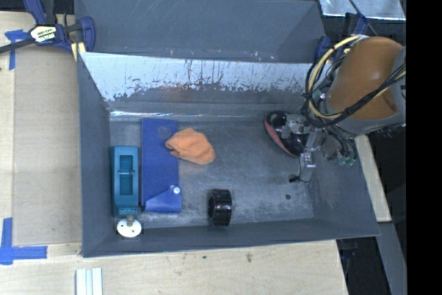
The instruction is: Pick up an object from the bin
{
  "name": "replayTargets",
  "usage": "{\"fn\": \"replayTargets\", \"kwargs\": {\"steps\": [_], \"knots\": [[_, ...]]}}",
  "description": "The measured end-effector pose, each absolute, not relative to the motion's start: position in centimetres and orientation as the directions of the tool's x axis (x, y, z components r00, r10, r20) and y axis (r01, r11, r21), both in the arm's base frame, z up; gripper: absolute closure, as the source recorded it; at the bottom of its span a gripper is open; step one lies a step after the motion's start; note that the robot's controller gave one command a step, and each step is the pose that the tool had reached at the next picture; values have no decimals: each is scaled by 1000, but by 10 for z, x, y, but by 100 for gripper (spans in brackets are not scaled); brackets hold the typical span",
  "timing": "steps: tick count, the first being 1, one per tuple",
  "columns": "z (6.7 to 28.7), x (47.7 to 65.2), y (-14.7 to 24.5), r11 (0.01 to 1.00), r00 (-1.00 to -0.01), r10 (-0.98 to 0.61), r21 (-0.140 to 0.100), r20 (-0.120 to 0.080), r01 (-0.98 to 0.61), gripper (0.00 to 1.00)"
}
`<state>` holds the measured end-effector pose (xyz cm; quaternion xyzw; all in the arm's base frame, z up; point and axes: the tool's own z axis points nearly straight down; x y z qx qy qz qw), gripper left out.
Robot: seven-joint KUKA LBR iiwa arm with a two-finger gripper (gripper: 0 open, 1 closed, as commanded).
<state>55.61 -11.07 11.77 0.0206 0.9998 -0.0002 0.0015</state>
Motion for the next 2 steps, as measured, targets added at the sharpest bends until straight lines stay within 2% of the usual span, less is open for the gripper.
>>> {"fn": "replayTargets", "kwargs": {"steps": [1, 2], "knots": [[108, 559, -116, 983, -983, 184, 2, -3, 184, 0], [148, 573, -132, 980, -980, 201, 0, -1, 201, 0]]}}
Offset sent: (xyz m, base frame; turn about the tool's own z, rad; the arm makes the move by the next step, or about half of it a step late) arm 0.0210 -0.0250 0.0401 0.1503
